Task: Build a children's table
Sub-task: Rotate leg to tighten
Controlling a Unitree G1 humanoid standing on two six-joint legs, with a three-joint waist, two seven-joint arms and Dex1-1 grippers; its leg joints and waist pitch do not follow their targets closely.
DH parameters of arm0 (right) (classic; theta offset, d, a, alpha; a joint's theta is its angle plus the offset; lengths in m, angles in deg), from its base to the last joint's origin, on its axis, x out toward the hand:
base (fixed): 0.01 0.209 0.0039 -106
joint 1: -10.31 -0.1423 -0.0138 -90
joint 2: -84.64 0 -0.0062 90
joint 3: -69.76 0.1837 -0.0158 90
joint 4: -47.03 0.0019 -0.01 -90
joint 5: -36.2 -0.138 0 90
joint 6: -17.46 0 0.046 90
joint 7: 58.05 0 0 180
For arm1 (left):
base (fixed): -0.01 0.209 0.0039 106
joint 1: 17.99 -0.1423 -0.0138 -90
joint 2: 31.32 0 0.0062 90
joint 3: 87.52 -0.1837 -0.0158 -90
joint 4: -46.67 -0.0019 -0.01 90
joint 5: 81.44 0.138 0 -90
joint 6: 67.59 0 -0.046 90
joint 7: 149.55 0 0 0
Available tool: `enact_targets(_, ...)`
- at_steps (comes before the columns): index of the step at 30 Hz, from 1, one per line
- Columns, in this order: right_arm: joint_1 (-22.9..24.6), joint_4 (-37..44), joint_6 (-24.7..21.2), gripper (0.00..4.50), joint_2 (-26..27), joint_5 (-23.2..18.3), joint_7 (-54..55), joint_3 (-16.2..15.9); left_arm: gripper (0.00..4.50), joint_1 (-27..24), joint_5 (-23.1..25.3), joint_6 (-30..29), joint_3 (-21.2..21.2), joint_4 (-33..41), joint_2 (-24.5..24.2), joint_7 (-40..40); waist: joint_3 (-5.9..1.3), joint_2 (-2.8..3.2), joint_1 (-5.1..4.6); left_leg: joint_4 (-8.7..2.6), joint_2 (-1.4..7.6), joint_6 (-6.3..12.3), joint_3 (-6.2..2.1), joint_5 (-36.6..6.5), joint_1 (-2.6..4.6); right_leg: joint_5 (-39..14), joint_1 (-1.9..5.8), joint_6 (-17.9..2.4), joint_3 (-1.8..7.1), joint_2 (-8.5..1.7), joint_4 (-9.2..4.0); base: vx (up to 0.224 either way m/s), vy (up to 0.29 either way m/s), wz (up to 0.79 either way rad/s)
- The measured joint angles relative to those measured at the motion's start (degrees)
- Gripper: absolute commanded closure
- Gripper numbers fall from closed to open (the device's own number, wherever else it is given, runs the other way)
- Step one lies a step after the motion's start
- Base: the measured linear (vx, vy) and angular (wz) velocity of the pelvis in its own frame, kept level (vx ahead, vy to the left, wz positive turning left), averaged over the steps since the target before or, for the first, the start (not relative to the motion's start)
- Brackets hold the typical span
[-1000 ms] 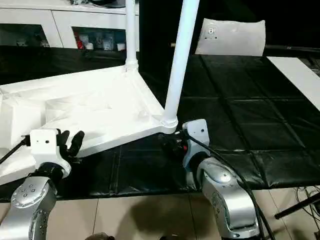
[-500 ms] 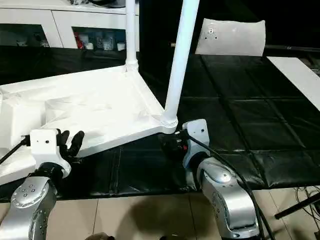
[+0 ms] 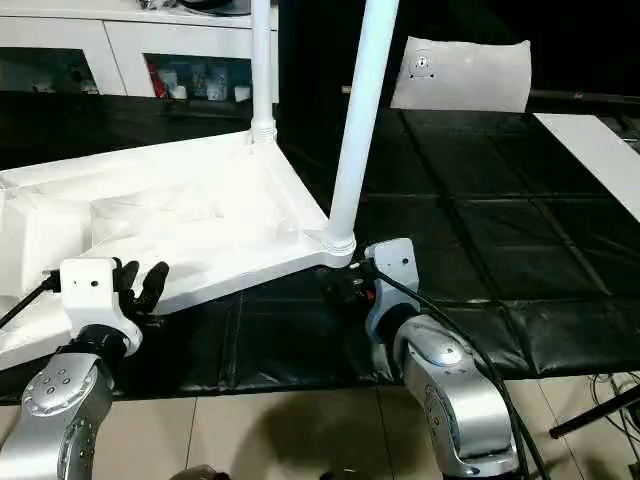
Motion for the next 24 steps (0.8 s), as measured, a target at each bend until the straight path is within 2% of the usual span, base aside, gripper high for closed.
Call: enact_targets(24,0.0,0.0,0.0,0.31,0.0,0.0,0.0,0.0,2.65,0.0,0.0,0.0,0.0,0.0,0.0,0.0,0.0,0.0,0.01,0.0,0.0,0.0,0.0,0.0,0.0,0.0,0.0,0.0,0.0,0.0,0.0,0.0,0.0,0.0)
